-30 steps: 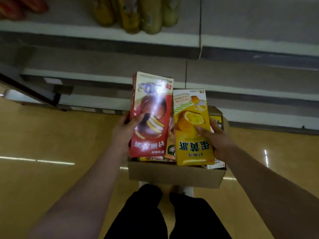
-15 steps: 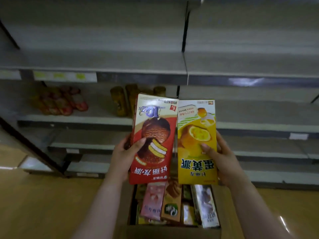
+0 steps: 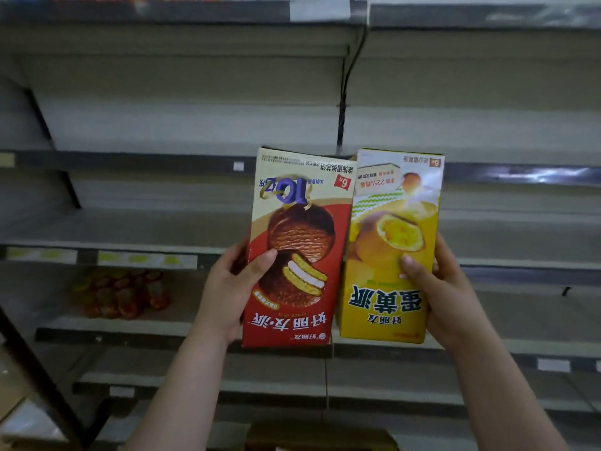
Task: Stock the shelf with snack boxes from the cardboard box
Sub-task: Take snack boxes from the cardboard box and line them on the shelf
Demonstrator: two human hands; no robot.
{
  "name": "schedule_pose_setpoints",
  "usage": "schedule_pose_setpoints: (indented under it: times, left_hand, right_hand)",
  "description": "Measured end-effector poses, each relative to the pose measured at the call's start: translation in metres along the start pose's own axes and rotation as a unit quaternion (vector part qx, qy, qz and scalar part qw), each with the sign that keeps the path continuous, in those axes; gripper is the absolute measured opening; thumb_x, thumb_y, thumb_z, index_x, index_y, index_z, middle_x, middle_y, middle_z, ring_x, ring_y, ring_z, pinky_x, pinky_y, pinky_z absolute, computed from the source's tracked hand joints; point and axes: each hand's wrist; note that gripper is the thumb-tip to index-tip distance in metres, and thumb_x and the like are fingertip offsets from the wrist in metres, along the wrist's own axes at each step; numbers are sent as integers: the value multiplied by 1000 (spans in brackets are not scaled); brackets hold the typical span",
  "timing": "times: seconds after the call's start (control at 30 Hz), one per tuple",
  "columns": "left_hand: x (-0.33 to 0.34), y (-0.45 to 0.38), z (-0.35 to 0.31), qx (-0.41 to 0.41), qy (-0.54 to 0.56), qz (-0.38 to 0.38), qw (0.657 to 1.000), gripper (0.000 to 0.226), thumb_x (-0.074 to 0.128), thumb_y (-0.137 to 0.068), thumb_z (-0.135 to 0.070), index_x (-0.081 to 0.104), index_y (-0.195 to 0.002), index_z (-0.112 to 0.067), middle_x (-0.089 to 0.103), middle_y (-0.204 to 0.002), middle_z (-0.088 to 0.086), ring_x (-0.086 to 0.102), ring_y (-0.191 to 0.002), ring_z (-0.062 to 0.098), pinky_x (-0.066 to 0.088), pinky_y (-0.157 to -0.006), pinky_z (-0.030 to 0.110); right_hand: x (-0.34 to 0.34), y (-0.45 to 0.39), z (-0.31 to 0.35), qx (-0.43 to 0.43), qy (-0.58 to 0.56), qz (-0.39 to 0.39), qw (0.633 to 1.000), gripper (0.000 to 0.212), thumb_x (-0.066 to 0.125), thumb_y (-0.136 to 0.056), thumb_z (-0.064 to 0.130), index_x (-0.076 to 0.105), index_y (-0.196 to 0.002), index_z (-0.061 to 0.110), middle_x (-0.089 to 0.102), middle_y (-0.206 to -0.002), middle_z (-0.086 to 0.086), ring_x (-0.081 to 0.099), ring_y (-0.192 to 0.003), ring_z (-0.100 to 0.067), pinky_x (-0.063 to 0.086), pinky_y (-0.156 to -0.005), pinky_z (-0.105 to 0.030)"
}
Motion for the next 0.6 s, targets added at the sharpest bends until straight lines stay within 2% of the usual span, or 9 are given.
schedule_pose_setpoints:
  times: [0.13, 0.17, 0.27, 0.33, 0.43, 0.6]
  left_hand:
    - [9, -23, -34, 21, 4, 13, 1000, 89, 90, -42, -50, 59, -121, -23, 73, -105, 11, 72, -90, 33, 57, -75, 47]
    - [10, -30, -43, 30, 2, 15, 999, 88, 90, -43, -50, 59, -120, -23, 73, -103, 10, 72, -89, 33, 57, -73, 45]
    - [15, -51, -70, 51, -1, 26, 998, 65, 84, -63, -41, 59, -121, -24, 73, -104, 10, 72, -89, 31, 58, -70, 42]
    - [18, -65, -85, 61, -8, 33, 998, 59, 81, -71, -37, 57, -123, -23, 73, -105, 11, 72, -89, 32, 58, -71, 42]
    - [22, -81, -100, 66, -2, 44, 997, 55, 73, -69, -36, 58, -121, -22, 73, -103, 12, 72, -87, 33, 58, -68, 41]
    - [28, -100, -106, 65, 1, 40, 997, 55, 73, -68, -37, 61, -118, -18, 74, -99, 13, 73, -85, 32, 57, -72, 42]
  right_hand:
    - [15, -24, 28, -31, -13, 17, 999, 61, 64, -78, 17, 49, -135, 29, 70, -114, -7, 70, -96, -30, 59, -69, -45]
    - [20, -32, 35, -40, -10, 22, 999, 60, 64, -79, 17, 49, -135, 30, 70, -113, -7, 70, -95, -30, 59, -68, -45]
    - [30, -54, 54, -54, -17, 28, 998, 59, 65, -78, 19, 50, -133, 33, 71, -111, -5, 71, -93, -30, 58, -68, -48]
    - [36, -69, 65, -52, -28, 32, 998, 57, 65, -77, 19, 52, -131, 31, 72, -109, -5, 72, -90, -28, 59, -66, -46]
    - [42, -87, 77, -43, -38, 41, 998, 52, 65, -77, 18, 55, -127, 27, 73, -107, -6, 72, -88, -26, 60, -64, -42]
    - [47, -111, 86, -21, -25, 40, 999, 50, 67, -82, 19, 54, -129, 29, 71, -112, -11, 71, -90, -32, 58, -67, -48]
Point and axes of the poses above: each hand's wrist, its own y-axis away from the middle knuckle, its own x-axis out of the palm, z = x × y
